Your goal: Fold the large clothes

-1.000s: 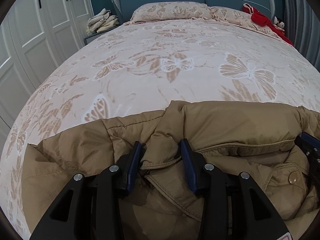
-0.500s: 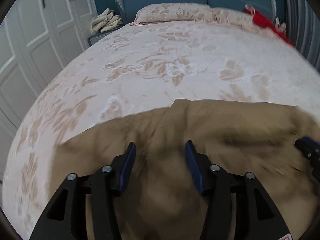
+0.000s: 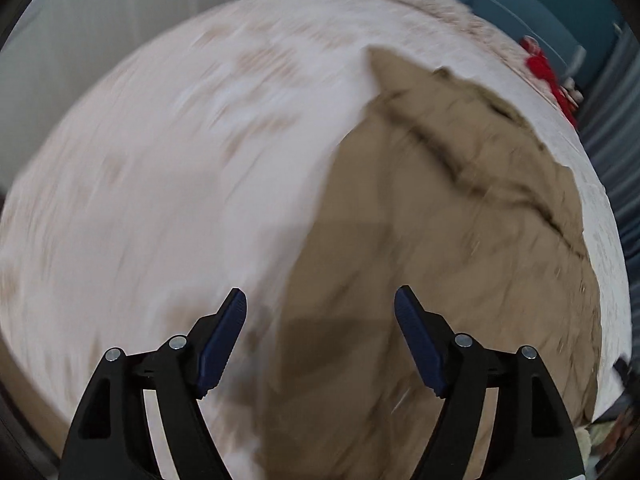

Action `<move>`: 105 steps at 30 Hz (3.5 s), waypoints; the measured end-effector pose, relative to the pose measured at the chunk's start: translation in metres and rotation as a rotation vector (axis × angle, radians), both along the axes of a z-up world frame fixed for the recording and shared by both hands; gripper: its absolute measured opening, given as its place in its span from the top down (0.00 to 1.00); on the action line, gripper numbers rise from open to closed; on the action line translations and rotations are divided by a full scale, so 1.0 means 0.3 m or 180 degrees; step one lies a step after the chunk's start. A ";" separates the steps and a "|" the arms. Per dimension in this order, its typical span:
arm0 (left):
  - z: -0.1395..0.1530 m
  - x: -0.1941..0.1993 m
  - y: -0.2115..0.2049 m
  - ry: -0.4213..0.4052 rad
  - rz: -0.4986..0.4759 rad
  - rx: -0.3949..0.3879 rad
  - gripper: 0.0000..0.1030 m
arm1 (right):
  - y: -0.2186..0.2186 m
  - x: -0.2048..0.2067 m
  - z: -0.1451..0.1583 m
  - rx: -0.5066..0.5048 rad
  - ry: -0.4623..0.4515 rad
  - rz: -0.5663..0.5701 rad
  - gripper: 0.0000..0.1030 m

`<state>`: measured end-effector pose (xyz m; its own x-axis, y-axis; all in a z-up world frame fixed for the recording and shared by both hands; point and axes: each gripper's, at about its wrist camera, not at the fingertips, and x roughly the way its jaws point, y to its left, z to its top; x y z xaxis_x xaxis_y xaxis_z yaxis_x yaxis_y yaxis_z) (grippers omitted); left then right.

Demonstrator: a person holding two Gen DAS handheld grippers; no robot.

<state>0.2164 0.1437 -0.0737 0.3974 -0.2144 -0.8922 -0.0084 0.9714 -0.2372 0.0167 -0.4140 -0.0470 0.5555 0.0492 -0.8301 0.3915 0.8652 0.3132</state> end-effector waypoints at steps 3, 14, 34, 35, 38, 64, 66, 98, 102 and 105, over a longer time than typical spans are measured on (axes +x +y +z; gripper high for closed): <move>-0.057 -0.098 0.041 0.0215 0.0066 -0.0309 0.28 | 0.014 -0.106 -0.067 0.0208 0.0071 -0.0106 0.29; -0.028 -0.196 -0.001 0.0123 -0.0062 -0.0502 0.95 | 0.159 -0.108 -0.130 0.0611 0.0059 -0.0018 0.91; 0.771 -0.440 0.133 -0.1267 -0.0287 -0.0672 1.00 | 0.164 -0.295 0.690 -0.0031 -0.1519 0.0475 0.99; 0.772 -0.394 0.115 -0.1294 -0.0264 -0.0608 1.00 | 0.159 -0.246 0.688 -0.0049 -0.1537 0.0453 0.99; 0.719 -0.195 0.032 -0.1249 -0.0192 -0.0311 0.99 | 0.128 0.005 0.620 -0.0087 -0.1444 0.0301 0.99; -0.086 0.403 -0.211 -0.0370 0.0007 0.0667 0.91 | 0.108 0.671 -0.138 -0.0258 -0.0168 -0.0118 0.99; -0.092 0.404 -0.212 -0.0387 0.0002 0.0663 0.91 | 0.114 0.678 -0.144 -0.0286 -0.0145 -0.0084 0.98; 0.007 0.219 -0.668 -0.0769 -0.0521 0.0657 0.62 | 0.711 0.689 -0.032 -0.0744 -0.0424 0.0981 0.88; -0.039 0.216 -0.683 -0.0847 -0.0519 0.0804 0.61 | 0.716 0.700 -0.091 -0.0742 -0.0386 0.0961 0.90; -0.059 0.214 -0.688 -0.0901 -0.0505 0.0869 0.61 | 0.721 0.704 -0.124 -0.0757 -0.0383 0.0949 0.90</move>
<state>0.2805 -0.0628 -0.0915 0.6160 -0.0638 -0.7852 0.1750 0.9829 0.0574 0.2279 -0.1977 -0.0843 0.6398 0.0371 -0.7676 0.0850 0.9893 0.1187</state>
